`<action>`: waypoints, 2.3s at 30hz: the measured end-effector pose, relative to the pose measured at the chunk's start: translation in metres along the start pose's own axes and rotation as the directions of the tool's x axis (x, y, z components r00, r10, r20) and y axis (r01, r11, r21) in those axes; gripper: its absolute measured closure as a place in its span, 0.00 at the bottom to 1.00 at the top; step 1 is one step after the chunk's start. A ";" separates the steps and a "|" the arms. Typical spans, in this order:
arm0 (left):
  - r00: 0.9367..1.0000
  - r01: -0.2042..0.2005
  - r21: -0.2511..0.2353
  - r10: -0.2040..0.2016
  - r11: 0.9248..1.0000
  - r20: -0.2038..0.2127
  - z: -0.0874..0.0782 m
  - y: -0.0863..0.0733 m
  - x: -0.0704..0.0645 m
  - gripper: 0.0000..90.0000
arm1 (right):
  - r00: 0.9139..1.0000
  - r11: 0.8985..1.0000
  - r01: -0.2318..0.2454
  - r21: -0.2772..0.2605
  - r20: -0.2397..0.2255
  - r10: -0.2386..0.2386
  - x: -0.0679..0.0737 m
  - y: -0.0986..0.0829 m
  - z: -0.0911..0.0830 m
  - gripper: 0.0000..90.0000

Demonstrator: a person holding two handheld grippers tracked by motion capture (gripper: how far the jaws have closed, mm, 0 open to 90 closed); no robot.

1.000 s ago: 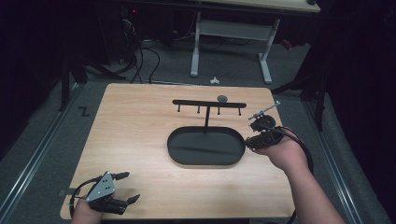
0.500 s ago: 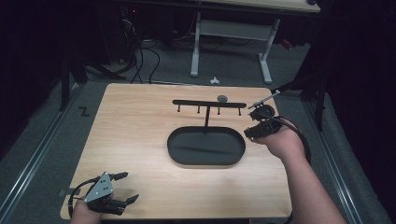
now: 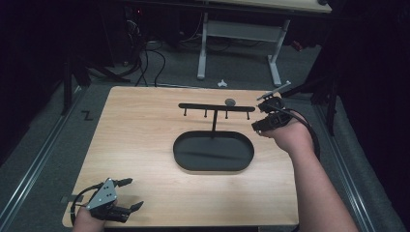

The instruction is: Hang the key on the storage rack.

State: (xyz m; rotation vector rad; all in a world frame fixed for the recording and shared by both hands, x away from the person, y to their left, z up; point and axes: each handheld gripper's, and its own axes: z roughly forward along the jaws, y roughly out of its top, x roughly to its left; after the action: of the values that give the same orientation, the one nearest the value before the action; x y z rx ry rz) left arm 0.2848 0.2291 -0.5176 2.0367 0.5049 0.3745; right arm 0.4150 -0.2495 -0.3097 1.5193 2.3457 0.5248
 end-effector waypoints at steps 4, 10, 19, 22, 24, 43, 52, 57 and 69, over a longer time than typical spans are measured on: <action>1.000 0.001 0.001 -0.001 1.000 0.002 0.000 0.000 0.000 0.17 | 1.000 1.000 -0.001 0.000 0.002 0.001 0.001 0.005 0.001 0.80; 1.000 0.000 0.002 0.000 1.000 0.004 0.000 0.000 0.000 0.17 | 1.000 1.000 -0.008 0.002 0.002 0.008 0.001 0.008 0.004 0.80; 1.000 0.002 0.002 -0.002 1.000 0.005 0.000 0.000 0.000 0.17 | 1.000 1.000 -0.009 0.007 0.005 0.009 0.001 0.012 0.007 0.80; 1.000 0.001 0.006 -0.001 1.000 0.008 0.000 0.000 0.000 0.17 | 1.000 1.000 -0.001 0.009 0.007 0.001 0.003 0.014 0.009 0.80; 1.000 0.000 0.006 0.000 1.000 0.009 0.000 0.000 0.000 0.17 | 1.000 1.000 0.003 0.007 0.003 -0.003 0.004 0.016 0.010 0.80; 1.000 -0.001 0.007 0.001 1.000 0.013 0.001 -0.001 0.000 0.17 | 1.000 0.999 0.031 -0.020 0.007 -0.030 0.019 0.034 0.016 0.80; 1.000 -0.003 0.013 0.002 1.000 0.019 0.001 -0.001 0.000 0.17 | 1.000 0.999 -0.001 -0.044 0.023 0.002 0.014 0.037 0.015 0.80; 1.000 -0.005 0.016 0.004 1.000 0.023 0.001 0.000 -0.001 0.17 | 1.000 0.998 0.007 -0.060 0.028 -0.006 0.016 0.038 0.013 0.80; 1.000 -0.009 0.018 0.009 1.000 0.026 0.001 0.000 -0.001 0.17 | 1.000 0.999 -0.003 -0.051 0.005 0.003 0.020 0.039 0.018 0.79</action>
State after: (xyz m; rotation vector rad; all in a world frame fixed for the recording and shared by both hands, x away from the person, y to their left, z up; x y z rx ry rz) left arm 0.2844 0.2277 -0.5186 2.0590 0.4846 0.3499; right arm 0.4467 -0.2141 -0.3092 1.5003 2.3084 0.5758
